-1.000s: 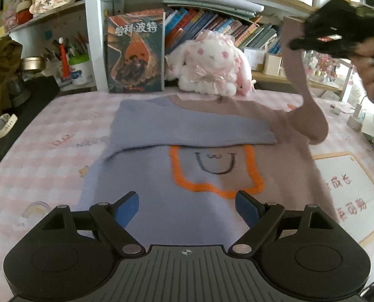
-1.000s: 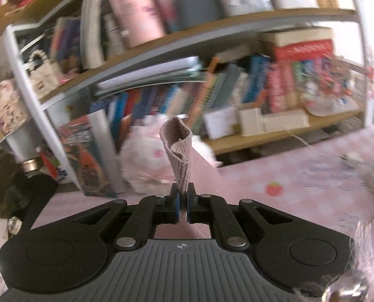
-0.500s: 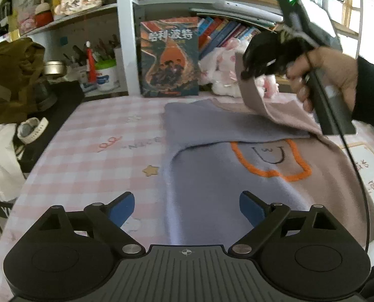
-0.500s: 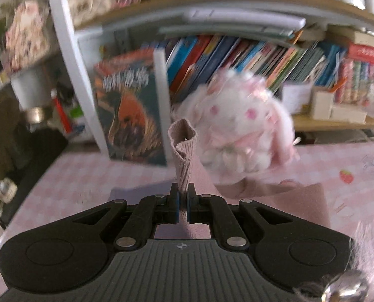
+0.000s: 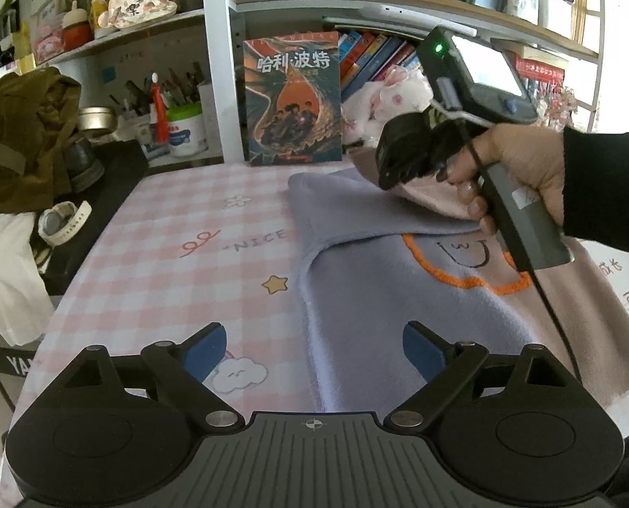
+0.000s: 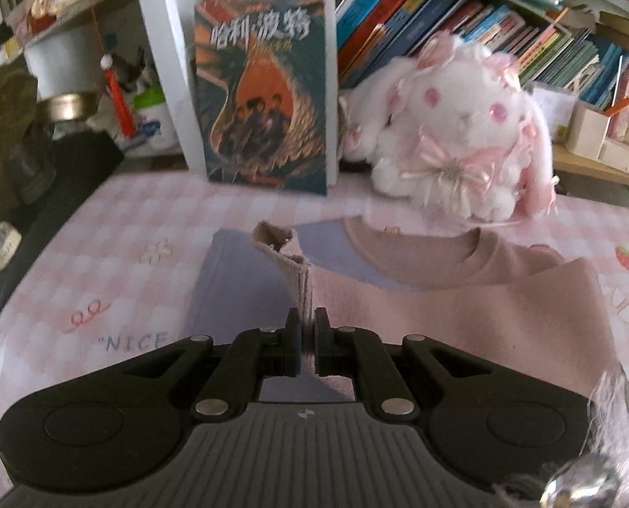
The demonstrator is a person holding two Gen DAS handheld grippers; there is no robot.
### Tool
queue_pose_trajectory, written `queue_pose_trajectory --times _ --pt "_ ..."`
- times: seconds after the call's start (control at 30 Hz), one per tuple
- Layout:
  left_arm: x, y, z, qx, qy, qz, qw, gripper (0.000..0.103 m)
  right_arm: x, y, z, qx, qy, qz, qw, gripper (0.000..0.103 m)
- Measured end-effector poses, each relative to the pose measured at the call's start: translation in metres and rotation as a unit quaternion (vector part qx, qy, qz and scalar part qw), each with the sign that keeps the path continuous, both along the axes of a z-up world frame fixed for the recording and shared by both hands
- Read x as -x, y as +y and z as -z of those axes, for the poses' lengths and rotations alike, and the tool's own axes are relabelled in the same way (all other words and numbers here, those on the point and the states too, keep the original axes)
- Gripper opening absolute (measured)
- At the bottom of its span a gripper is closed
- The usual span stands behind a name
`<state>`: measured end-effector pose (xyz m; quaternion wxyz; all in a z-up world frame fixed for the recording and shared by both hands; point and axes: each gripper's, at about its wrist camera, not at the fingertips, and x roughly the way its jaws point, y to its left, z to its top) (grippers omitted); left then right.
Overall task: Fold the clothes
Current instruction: 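Grasp the tan sleeve cuff with the right gripper and fold it across the body, then release the tan sleeve and move the right gripper to the tan side edge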
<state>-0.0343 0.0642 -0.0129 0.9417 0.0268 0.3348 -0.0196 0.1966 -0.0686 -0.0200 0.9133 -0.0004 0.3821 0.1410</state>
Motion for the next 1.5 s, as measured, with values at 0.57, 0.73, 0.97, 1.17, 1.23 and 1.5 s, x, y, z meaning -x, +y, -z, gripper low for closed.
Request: queue_pose_trajectory --times 0.57,0.73,0.97,1.17,1.23,1.5 --pt "0.002 -0.010 -0.004 0.013 -0.016 0.039 0.9990 0.094 0.066 -0.026 -0.035 0.001 -0.029 -0.006 1.000 0.064" --pt "0.000 -0.015 0.000 0.042 0.003 0.026 0.9988 0.094 0.109 -0.060 -0.052 0.006 -0.057 0.019 0.998 0.068" --pt "0.004 -0.041 0.005 0.056 0.022 0.027 0.9979 0.094 0.174 -0.118 -0.047 0.035 -0.065 0.056 0.996 0.072" --pt "0.017 -0.069 0.009 0.041 0.042 0.007 0.9982 0.094 0.225 -0.159 -0.021 0.054 -0.029 0.080 0.995 0.076" --pt "0.023 -0.076 0.012 0.043 0.053 0.000 0.9977 0.094 0.240 -0.170 -0.012 0.059 -0.016 0.086 0.994 0.077" --pt "0.059 -0.102 0.021 0.035 0.098 0.002 0.9946 0.094 0.290 -0.197 0.010 0.057 0.019 0.081 0.995 0.078"
